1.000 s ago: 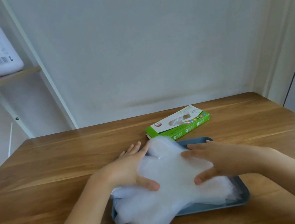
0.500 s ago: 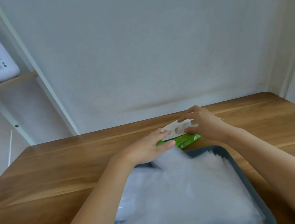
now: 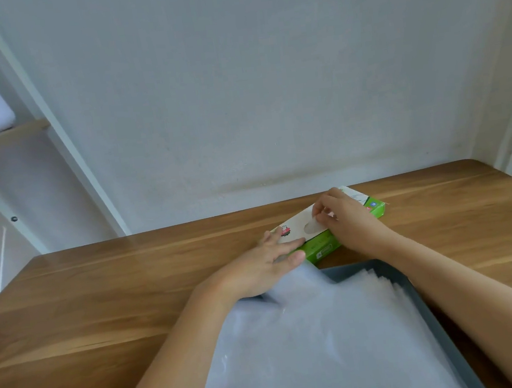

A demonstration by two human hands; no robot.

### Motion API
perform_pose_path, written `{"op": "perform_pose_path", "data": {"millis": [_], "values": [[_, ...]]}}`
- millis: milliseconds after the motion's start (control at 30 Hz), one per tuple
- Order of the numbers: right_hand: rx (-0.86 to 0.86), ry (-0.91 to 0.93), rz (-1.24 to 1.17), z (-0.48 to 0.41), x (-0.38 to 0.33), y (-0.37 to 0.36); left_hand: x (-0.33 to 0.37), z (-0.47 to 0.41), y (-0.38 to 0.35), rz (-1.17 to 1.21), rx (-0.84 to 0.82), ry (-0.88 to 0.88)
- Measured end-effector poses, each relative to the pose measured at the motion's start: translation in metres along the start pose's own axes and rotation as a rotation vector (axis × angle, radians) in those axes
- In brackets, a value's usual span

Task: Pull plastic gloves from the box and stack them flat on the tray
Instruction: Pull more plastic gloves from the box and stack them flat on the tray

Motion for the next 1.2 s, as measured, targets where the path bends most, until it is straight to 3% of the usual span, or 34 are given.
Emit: {"op": "perform_pose_path", "data": {"millis": [167, 267, 333, 500, 633, 767, 900, 1067, 1200], "values": [[0.270, -0.266, -0.343, 0.000, 0.013, 0.014, 0.000, -0.001, 0.000, 0.002, -0.011, -0.004], [0.502, -0.521, -0.890, 0.004, 0.022, 0.022, 0.001, -0.001, -0.001, -0.006, -0.007, 0.005], [0.562, -0.574, -1.021, 0.008, 0.021, 0.024, 0.002, 0.000, -0.002, -0.026, -0.002, 0.012], [0.253, -0.221, -0.466, 0.004, 0.003, 0.037, 0.003, 0.001, -0.002, -0.030, 0.004, -0.002], [0.033, -0.177, -0.156, 0.003, -0.007, 0.035, 0.002, 0.000, -0.002, -0.015, 0.004, -0.001], [0.286, -0.175, 0.085, 0.006, -0.004, 0.036, 0.003, -0.001, -0.001, -0.011, 0.005, -0.010], [0.433, -0.274, -0.167, 0.004, 0.000, 0.050, 0.001, -0.002, -0.001, -0.007, 0.015, -0.009], [0.418, -0.323, -0.591, -0.004, -0.003, 0.057, 0.002, -0.003, -0.001, 0.002, 0.022, -0.021], [0.359, -0.318, -0.580, -0.005, -0.005, 0.063, 0.001, -0.003, 0.000, 0.054, 0.012, -0.021]]}}
Point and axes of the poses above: each hand's wrist, its own z-axis away from the middle knuckle, its own y-axis out of the back of the hand, x = y × z, the point moved 4 cm from there along -z, towards the middle knuckle, and after that the axes turned 12 degrees about y, right-handed, at the moved point
